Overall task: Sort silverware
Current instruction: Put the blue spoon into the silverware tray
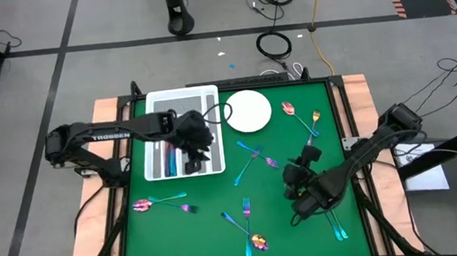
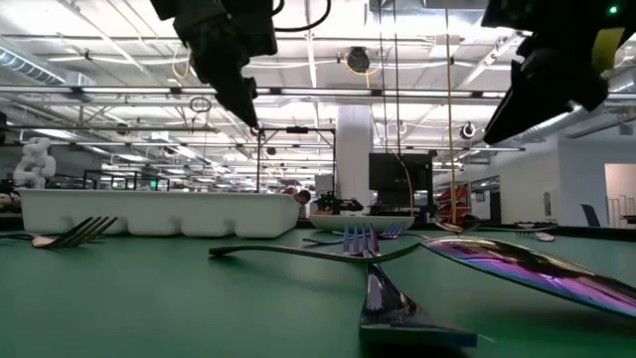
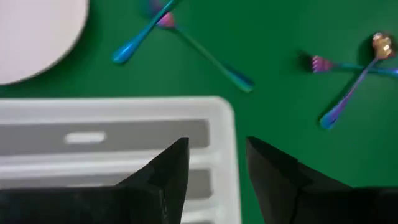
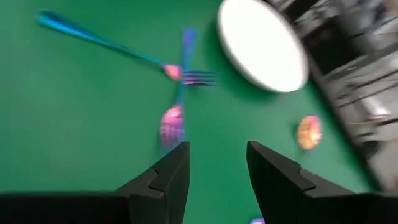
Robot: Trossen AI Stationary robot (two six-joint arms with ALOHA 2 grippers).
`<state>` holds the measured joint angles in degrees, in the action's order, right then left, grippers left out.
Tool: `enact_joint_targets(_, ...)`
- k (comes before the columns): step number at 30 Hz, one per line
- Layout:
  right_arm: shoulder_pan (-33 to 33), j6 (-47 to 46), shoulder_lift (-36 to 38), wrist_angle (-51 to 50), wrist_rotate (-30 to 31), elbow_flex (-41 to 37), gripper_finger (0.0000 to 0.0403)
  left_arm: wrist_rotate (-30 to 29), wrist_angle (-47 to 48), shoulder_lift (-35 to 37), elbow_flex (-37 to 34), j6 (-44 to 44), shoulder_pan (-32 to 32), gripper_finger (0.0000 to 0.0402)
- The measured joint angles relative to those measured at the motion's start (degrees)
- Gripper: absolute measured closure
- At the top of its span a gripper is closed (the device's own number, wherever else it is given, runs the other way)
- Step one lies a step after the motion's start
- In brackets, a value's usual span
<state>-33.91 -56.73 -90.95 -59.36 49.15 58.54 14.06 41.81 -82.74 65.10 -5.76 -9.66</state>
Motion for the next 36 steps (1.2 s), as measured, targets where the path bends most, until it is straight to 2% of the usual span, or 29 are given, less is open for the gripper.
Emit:
enact_joint_targets(6, -0.86, 4.08, 0.97, 7.18, -8.47, 0.02, 0.0255, 0.27, -13.38, 0.48, -5.82, 5.93, 6.41, 0.0242)
enact_joint_targets(11, -2.84, 0.9, 0.95, 9.87, -13.56, 0.02, 0.0255, -1.93, -21.46, 0.48, -10.52, 10.88, 12.61, 0.0242)
enact_joint_targets(17, -5.67, -4.81, 0.95, 12.57, -14.7, 0.02, 0.0255, -8.19, -34.58, 0.48, -14.98, 13.44, 21.43, 0.0242)
enact_joint_targets(22, -6.97, -5.44, 0.95, 16.76, -12.5, 0.02, 0.0255, -13.73, -42.53, 0.48, -16.52, 12.64, 28.13, 0.0242)
enact_joint_targets(30, -4.27, 6.69, 0.95, 21.18, -9.95, 0.02, 0.0255, -17.53, -54.59, -0.71, -16.47, 10.84, 34.66, 0.0242)
enact_joint_targets(36, -0.79, 17.62, 0.93, 19.05, -13.11, 3.7, 0.0255, -20.55, -63.35, -4.31, -16.42, 4.49, 36.6, 0.0242)
